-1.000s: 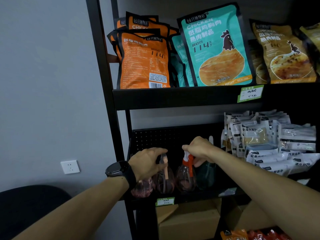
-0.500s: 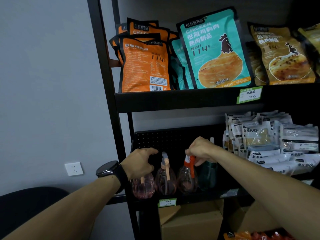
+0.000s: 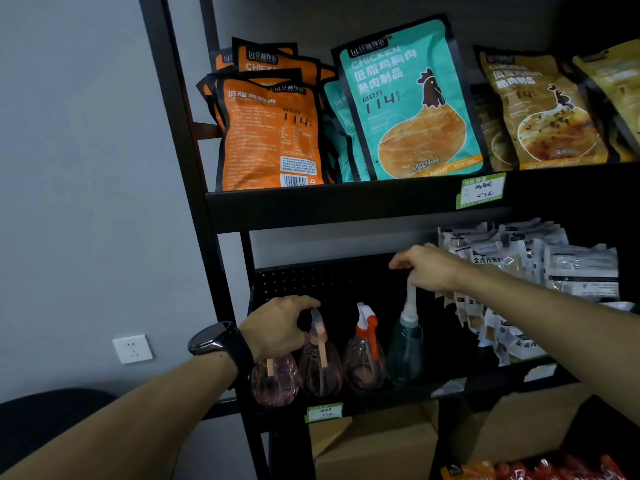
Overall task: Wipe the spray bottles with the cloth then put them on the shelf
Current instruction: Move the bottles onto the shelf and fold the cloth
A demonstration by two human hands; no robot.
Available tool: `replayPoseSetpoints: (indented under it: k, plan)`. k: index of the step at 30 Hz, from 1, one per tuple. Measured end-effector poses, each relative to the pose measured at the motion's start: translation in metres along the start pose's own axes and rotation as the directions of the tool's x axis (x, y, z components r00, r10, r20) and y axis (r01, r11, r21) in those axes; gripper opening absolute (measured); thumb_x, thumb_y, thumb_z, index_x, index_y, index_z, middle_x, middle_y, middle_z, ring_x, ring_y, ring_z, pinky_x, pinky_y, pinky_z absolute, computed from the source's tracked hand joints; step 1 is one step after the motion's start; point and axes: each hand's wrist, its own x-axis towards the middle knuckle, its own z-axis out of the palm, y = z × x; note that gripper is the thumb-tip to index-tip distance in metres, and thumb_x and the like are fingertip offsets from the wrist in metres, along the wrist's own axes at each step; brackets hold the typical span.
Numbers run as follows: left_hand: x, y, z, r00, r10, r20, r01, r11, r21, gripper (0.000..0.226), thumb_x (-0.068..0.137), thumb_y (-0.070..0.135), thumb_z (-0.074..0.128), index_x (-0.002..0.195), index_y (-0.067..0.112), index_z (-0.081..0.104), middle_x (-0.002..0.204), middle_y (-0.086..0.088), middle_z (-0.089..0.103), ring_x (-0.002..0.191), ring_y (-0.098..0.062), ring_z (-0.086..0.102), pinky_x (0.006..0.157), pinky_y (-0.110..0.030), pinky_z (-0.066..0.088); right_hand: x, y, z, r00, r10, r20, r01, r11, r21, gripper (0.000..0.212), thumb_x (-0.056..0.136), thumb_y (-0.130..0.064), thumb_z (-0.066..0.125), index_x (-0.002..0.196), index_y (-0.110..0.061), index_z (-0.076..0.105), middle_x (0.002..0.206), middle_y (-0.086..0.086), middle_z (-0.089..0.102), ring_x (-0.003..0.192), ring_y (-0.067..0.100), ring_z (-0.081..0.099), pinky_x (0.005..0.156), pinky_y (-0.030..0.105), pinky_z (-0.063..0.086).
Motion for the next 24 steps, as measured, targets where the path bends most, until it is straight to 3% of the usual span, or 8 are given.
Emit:
replayPoseSetpoints:
  k: [3,6,9,12,16,19,22,24]
  plan:
    - [0.003,0.000,0.003,1.000,0.012,0.010,-0.012,1.000,-0.007,0.063,0.088,0.023,0.066,0.147,0.022,0.044,0.148,0.000,0.050,0.134,-0.016,0.048,0.110,-0.027,0.039,-0.004,0.017,0.002,0.987,0.000,0.162,0.033,0.980,-0.199,0.060,0.086,0.005,0.044,0.137,-0.025,0.052,0.148,0.001,0.043,0.136,0.020,0.040,0.107,0.029,0.038]
    - [0.005,0.002,0.007,0.999,0.043,-0.009,-0.043,0.999,-0.003,0.060,0.091,0.028,0.065,0.147,0.023,0.044,0.148,0.001,0.051,0.133,-0.015,0.049,0.109,-0.024,0.039,-0.006,0.026,0.009,0.972,-0.021,0.235,0.086,0.959,-0.270,0.063,0.084,0.006,0.047,0.139,-0.025,0.049,0.151,-0.002,0.036,0.139,0.019,0.033,0.111,0.031,0.034]
    - [0.008,0.009,0.012,0.998,0.068,-0.001,-0.068,0.998,-0.008,0.057,0.095,0.026,0.059,0.149,0.025,0.041,0.142,0.002,0.056,0.126,-0.013,0.054,0.101,-0.018,0.041,-0.004,0.029,0.015,0.972,-0.059,0.226,0.127,0.946,-0.300,0.059,0.087,0.001,0.052,0.139,-0.025,0.049,0.152,-0.003,0.035,0.140,0.017,0.031,0.113,0.032,0.030]
    - [0.012,0.017,0.016,0.997,0.063,0.039,-0.062,0.998,-0.012,0.061,0.092,0.015,0.057,0.150,0.025,0.041,0.117,0.002,0.068,0.103,-0.008,0.061,0.088,-0.015,0.046,0.001,0.032,0.022,0.968,-0.092,0.234,0.161,0.942,-0.296,0.049,0.090,-0.012,0.060,0.136,-0.024,0.052,0.149,-0.003,0.038,0.137,0.017,0.035,0.111,0.031,0.032]
    - [0.016,0.023,0.019,0.995,0.072,0.065,-0.071,0.997,-0.009,0.060,0.092,0.013,0.059,0.148,0.024,0.043,0.108,0.000,0.069,0.087,-0.002,0.052,0.073,-0.007,0.036,0.007,0.035,0.031,0.967,-0.114,0.230,0.178,0.943,-0.282,0.042,0.091,-0.022,0.064,0.132,-0.023,0.056,0.145,-0.003,0.043,0.136,0.017,0.037,0.110,0.033,0.035]
    - [0.017,0.023,0.020,0.996,0.062,0.056,-0.062,0.998,-0.014,0.056,0.092,0.012,0.058,0.146,0.023,0.046,0.108,-0.002,0.070,0.092,-0.008,0.059,0.073,-0.007,0.035,0.009,0.036,0.033,0.969,-0.120,0.216,0.176,0.948,-0.264,0.039,0.090,-0.019,0.064,0.129,-0.022,0.059,0.139,-0.003,0.048,0.128,0.016,0.043,0.103,0.027,0.037]
    - [0.016,0.024,0.019,0.997,0.040,0.068,-0.039,0.999,-0.019,0.056,0.091,0.014,0.059,0.145,0.025,0.048,0.079,0.014,0.058,0.082,-0.004,0.054,0.077,-0.012,0.041,0.009,0.036,0.033,0.972,-0.112,0.208,0.163,0.955,-0.249,0.039,0.089,-0.020,0.065,0.127,-0.023,0.060,0.136,-0.003,0.050,0.123,0.017,0.047,0.100,0.028,0.040]
    - [0.018,0.024,0.019,0.997,0.040,0.071,-0.038,0.999,-0.024,0.055,0.091,0.014,0.059,0.144,0.025,0.048,0.075,0.017,0.053,0.078,-0.002,0.051,0.074,-0.012,0.040,0.008,0.034,0.033,0.973,-0.095,0.208,0.146,0.957,-0.249,0.039,0.088,-0.020,0.065,0.127,-0.023,0.060,0.135,-0.003,0.050,0.123,0.018,0.048,0.101,0.031,0.042]
